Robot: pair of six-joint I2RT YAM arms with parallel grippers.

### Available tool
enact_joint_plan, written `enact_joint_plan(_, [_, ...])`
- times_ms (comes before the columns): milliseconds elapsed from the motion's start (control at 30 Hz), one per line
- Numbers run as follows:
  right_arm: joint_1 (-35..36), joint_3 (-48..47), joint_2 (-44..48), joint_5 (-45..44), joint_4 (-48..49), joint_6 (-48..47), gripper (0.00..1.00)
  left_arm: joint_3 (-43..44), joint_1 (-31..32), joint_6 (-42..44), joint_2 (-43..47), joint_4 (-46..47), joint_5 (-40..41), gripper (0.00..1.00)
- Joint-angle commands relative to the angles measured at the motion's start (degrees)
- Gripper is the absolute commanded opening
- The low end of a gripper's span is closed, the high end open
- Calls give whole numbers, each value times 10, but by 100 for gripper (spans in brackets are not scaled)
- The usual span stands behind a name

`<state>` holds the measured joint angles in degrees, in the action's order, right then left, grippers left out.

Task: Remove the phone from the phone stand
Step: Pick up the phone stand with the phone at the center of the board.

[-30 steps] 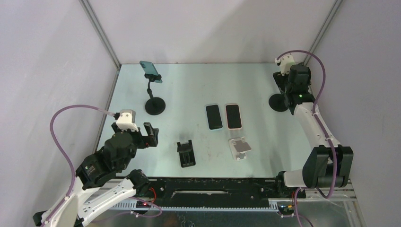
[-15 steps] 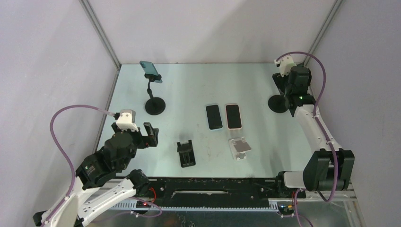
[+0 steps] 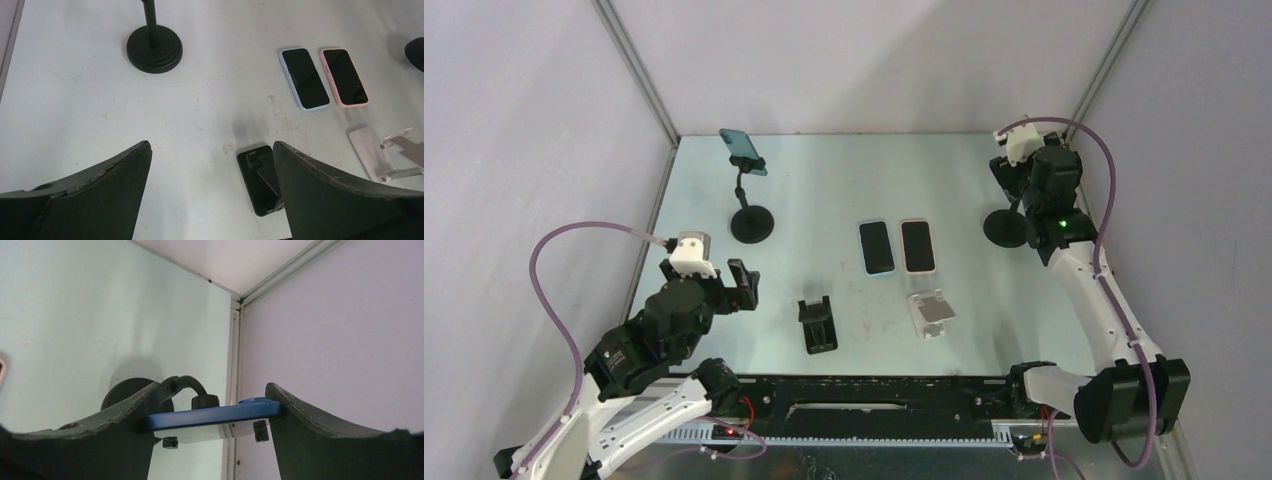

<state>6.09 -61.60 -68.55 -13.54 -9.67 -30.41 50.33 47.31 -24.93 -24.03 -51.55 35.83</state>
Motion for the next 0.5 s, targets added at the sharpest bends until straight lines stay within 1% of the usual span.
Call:
enact_joint_plan(0, [26,-16,54,29,40,8,0,-7,-5,9,-1,14,9,98])
enact_joint_plan(467, [79,-16,116,103,39,54,0,-7,-5,12,8,17,0,98])
